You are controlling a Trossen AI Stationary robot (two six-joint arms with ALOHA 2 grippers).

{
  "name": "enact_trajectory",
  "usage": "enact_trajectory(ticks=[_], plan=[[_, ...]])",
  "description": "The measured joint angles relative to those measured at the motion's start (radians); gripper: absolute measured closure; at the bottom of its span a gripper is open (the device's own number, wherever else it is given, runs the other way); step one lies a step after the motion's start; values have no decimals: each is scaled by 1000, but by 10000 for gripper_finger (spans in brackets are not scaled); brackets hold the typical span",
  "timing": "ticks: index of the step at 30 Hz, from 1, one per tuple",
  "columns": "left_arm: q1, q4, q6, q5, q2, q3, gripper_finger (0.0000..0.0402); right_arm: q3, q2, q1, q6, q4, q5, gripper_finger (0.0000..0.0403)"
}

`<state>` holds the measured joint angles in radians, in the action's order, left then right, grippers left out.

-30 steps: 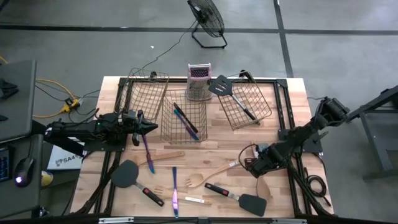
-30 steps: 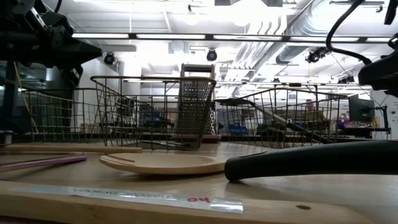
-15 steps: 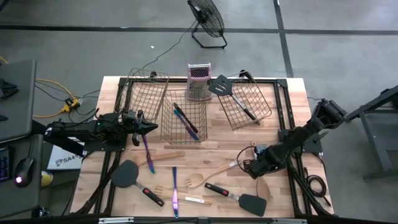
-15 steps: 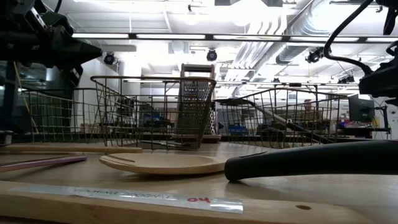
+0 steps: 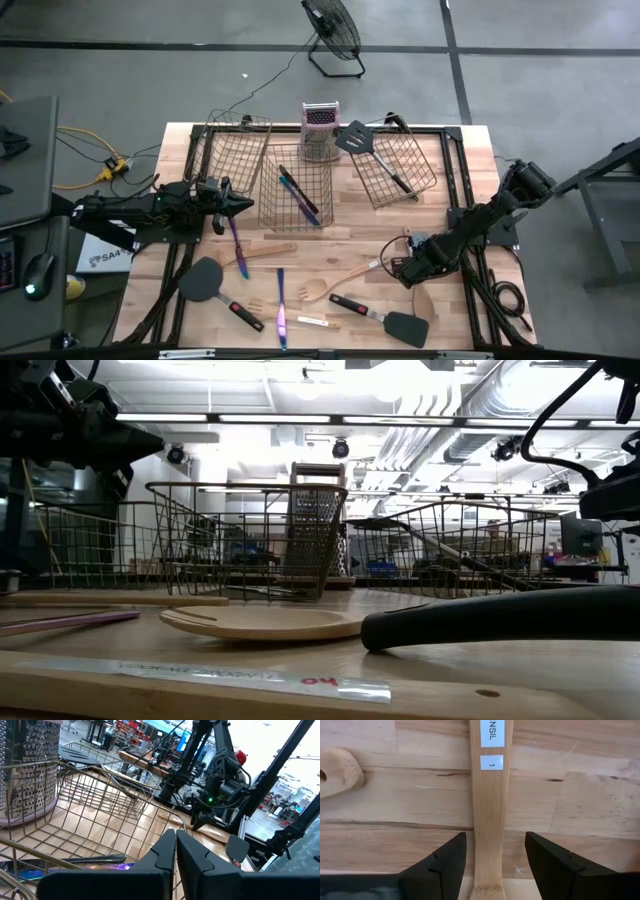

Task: Pick & Place Kitchen Items
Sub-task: Put the brown serving spoon into the left wire basket

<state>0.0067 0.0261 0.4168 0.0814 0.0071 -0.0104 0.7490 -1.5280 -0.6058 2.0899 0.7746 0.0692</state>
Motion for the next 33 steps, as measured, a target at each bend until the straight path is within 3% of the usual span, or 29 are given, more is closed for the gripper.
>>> enact_trajectory(ticks=[33], plan=[[0, 0, 0, 0, 0, 0, 387, 2, -48, 20, -120, -40, 11, 212]])
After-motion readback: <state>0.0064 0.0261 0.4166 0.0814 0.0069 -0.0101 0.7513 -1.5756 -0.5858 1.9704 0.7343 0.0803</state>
